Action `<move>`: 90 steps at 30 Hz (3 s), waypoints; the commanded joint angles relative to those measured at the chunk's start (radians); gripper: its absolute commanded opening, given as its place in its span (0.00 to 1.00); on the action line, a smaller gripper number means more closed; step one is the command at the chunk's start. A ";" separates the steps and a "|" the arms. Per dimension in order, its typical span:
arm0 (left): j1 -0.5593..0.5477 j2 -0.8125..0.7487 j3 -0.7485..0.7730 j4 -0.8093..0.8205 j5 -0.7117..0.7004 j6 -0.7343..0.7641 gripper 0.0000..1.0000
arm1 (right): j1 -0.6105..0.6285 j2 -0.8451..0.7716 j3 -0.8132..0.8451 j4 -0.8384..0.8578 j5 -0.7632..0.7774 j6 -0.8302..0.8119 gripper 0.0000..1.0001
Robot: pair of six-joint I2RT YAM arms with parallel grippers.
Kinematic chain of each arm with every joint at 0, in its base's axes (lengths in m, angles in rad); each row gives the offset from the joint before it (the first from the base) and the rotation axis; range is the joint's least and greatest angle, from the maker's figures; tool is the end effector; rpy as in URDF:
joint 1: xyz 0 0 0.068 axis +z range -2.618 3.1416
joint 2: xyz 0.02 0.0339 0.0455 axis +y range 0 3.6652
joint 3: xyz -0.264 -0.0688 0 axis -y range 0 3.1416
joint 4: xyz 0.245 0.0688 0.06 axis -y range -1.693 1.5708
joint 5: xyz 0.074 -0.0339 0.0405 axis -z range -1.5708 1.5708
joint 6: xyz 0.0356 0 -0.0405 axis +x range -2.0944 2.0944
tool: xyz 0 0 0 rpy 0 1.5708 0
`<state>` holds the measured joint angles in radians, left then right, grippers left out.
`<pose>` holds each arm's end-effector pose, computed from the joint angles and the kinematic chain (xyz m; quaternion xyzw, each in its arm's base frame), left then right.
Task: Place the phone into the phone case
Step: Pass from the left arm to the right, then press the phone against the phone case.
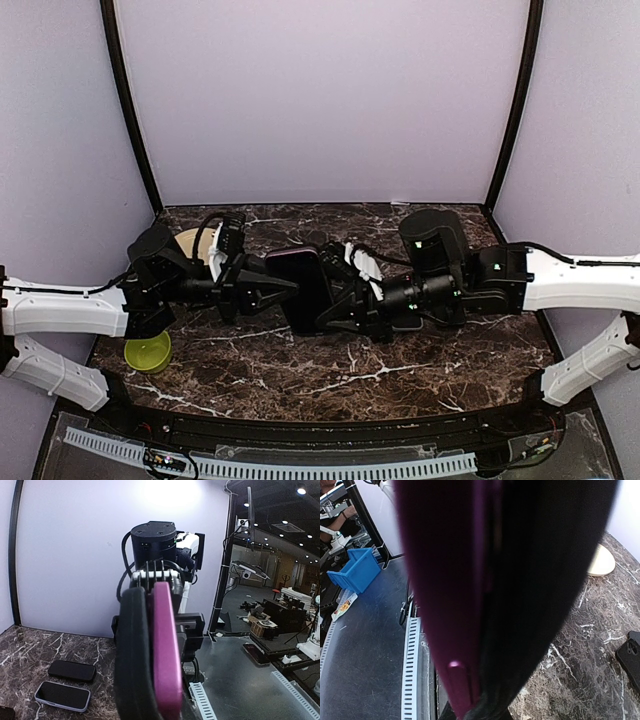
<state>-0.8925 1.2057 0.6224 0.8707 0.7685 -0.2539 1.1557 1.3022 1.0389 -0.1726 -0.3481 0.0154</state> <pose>0.1431 -0.2170 0.3035 0.4593 0.4326 -0.5913 0.5023 0.1097 0.2790 0.3168 -0.5266 0.6489 0.4143 0.3605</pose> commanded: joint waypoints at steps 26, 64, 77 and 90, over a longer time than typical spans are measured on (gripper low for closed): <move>-0.075 0.018 0.063 -0.086 -0.032 0.122 0.00 | -0.014 -0.116 0.035 0.185 0.002 0.023 0.00; -0.095 0.027 0.070 -0.205 -0.084 0.284 0.00 | -0.029 -0.056 0.197 -0.018 -0.041 -0.001 0.00; -0.098 0.052 0.075 -0.175 -0.084 0.208 0.35 | -0.028 -0.039 0.169 0.068 -0.093 0.013 0.00; -0.100 0.047 0.074 -0.170 -0.083 0.210 0.00 | -0.028 -0.021 0.178 0.063 -0.090 0.006 0.00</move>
<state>-0.9886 1.2621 0.6724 0.6636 0.6746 -0.0570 1.1275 1.2823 1.2030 -0.1970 -0.4110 0.0162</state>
